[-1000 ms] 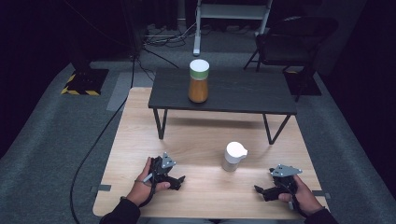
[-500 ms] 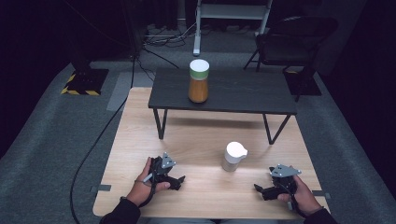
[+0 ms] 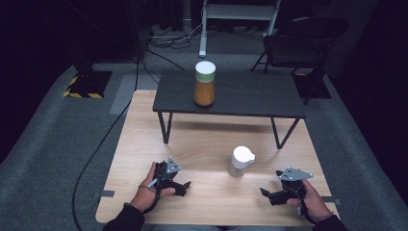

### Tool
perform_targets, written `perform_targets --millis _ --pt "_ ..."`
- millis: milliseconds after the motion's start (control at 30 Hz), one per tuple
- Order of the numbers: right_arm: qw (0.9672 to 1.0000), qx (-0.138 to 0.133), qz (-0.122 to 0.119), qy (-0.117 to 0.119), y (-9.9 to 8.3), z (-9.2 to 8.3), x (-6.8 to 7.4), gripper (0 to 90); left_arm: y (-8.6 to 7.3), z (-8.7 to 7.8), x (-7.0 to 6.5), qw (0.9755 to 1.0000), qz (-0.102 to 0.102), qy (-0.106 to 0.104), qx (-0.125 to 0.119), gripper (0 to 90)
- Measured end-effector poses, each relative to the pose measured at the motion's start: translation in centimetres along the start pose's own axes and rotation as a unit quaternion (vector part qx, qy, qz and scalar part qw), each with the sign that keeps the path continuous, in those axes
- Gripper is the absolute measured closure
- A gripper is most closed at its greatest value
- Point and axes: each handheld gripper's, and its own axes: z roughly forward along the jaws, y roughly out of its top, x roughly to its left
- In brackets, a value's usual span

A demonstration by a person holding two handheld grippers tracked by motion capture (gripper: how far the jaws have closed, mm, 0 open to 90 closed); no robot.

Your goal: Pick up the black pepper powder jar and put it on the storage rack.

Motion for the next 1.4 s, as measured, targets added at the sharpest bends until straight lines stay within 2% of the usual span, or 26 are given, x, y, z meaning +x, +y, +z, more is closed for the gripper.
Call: perform_targets --millis 700,1400 --pt "0.9992 -0.038 0.012 0.007 1.5 0.9 0.6 1.8 0.0 0.0 0.0 1.0 0.0 0.0 0.0 0.4" --pt "0.9984 -0.05 0.013 0.023 3.3 2.7 0.8 1.8 0.0 0.0 0.0 1.0 0.0 0.0 0.0 0.4"
